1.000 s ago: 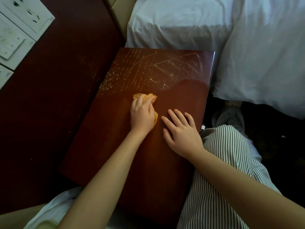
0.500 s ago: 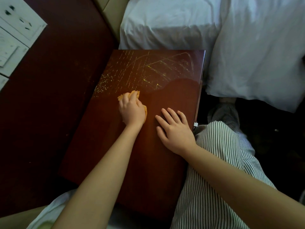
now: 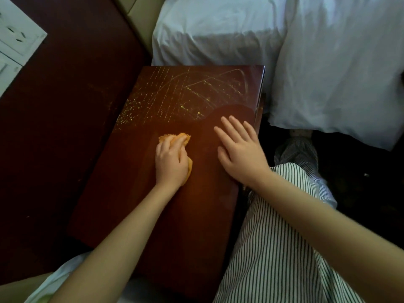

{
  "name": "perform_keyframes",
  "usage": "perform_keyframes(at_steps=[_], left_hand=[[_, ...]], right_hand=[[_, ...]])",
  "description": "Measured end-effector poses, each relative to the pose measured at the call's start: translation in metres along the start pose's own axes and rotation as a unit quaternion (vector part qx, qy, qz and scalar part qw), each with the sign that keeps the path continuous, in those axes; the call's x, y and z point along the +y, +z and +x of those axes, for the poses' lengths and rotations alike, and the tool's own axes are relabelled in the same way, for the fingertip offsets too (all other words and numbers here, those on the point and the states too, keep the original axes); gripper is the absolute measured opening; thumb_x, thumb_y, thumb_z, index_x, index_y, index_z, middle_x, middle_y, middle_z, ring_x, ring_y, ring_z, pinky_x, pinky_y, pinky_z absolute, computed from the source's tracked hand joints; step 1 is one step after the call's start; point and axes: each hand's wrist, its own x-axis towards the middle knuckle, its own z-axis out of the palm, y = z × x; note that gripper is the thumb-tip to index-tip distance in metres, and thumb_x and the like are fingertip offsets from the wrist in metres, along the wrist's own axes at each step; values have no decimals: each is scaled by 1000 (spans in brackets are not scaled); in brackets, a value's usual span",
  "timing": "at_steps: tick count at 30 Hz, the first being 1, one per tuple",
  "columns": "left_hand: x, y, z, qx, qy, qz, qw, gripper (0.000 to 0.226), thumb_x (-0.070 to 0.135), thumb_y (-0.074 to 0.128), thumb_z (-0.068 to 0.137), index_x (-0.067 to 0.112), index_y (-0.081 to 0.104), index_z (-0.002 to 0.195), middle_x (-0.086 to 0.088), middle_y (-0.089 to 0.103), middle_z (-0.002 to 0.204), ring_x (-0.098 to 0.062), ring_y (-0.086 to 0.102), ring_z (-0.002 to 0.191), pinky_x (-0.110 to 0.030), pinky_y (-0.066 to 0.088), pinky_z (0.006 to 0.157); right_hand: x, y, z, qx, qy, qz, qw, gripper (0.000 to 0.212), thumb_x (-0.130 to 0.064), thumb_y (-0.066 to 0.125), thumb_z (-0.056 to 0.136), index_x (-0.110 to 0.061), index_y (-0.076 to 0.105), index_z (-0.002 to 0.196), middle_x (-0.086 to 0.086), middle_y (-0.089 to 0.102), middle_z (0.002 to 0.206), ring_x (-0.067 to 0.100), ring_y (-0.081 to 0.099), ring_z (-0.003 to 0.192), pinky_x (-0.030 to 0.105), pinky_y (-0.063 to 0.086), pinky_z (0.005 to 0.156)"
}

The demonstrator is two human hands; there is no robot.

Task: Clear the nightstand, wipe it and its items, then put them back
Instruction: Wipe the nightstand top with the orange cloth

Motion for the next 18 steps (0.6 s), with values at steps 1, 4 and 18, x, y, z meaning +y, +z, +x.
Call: perform_keyframes(at_steps=[1,4,18], left_hand=[[5,4,8,18,-37,1,999,35,15,42,96,19,55,128,-5,48,134,-24,38,124,-33,31,102],[23,18,27,62,-118,6,991,36,15,40,96,20,53,129,-3,47,134,-23,36,126,-35,28,106],[18,11,-7,9,9,19,1000,35,14,43,95,21,56,127,-3,49,133,-21,39,123,-28,29,100]], right_hand=[[9,-3,5,-24,-9,-12,1000,55,-35,30,92,-13,44,140,9,34,150,24,23,142,36,3,115],[26,-3,13,-109,6,-27,994,56,-40,26,99,-18,19,150,1,9,158,15,0,146,34,-9,115],[23,11,12,-167,2,-52,985,60,-45,17,100,-18,0,151,0,-3,159,16,-9,145,38,-17,113]])
